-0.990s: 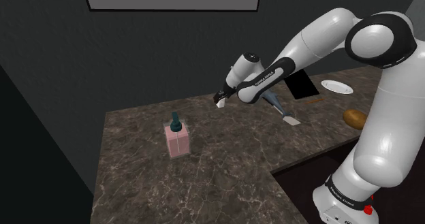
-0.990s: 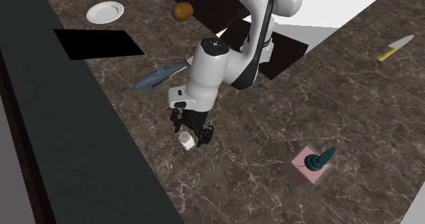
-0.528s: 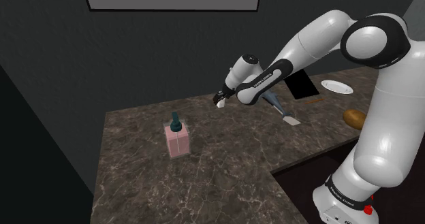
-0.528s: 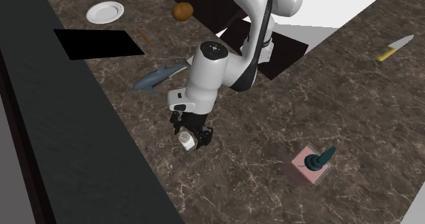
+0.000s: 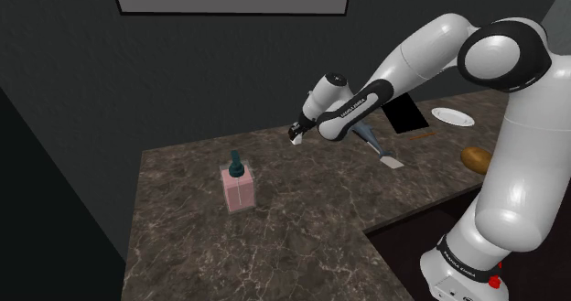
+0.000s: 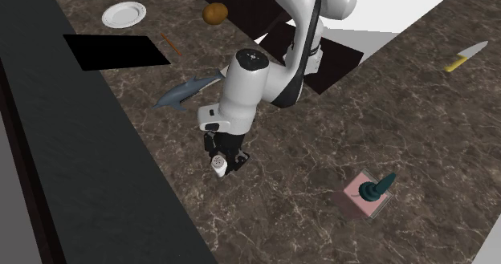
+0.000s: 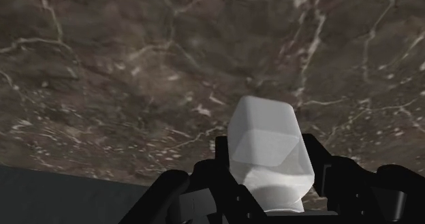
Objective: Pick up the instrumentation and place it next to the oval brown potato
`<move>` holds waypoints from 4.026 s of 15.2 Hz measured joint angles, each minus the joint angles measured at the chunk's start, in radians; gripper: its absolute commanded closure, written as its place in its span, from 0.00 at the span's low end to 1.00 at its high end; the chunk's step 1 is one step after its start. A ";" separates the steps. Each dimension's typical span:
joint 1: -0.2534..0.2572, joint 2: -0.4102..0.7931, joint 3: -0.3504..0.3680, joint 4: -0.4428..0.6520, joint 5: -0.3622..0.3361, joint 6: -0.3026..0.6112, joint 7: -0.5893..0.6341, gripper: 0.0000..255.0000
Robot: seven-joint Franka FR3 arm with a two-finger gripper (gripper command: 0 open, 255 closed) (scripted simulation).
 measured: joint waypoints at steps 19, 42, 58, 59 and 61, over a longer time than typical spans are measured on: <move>-0.034 -0.146 0.051 0.033 0.089 -0.178 -0.082 1.00; -0.070 -0.428 0.004 -0.075 0.230 -0.348 -0.285 1.00; -0.165 -0.840 -0.271 -0.416 0.269 -0.426 -0.674 1.00; -0.175 -0.857 -0.292 -0.419 0.264 -0.442 -0.699 1.00; -0.201 -0.908 -0.327 -0.447 0.249 -0.467 -0.742 1.00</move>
